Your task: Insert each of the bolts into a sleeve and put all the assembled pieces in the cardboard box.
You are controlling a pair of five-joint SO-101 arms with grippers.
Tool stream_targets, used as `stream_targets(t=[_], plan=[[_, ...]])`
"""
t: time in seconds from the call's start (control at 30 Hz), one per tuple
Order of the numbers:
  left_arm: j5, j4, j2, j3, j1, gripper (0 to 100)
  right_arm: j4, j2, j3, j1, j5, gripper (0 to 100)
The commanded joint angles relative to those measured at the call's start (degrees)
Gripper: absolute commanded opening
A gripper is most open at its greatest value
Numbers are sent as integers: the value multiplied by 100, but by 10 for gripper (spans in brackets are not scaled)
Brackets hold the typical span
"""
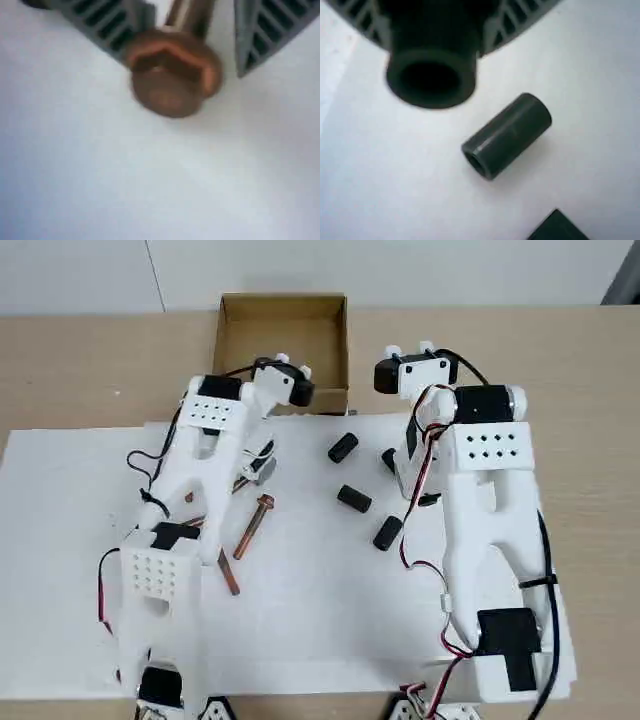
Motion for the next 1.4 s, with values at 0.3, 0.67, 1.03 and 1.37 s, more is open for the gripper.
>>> stream_targets(t=[0.3, 0.67, 1.03, 1.37], plan=[[123, 1248, 132, -2026, 9, 5, 75, -971, -26, 13, 35, 3], [1371, 1240, -1240, -2316, 554, 5, 75, -2545, -26, 75, 44, 3], [1556, 1231, -3684, -1455, 853, 5, 57, -4004, 202, 75, 0, 2], [1829, 809, -6013, 989, 809, 5, -1015, -5745, 2637, 40, -18, 2]])
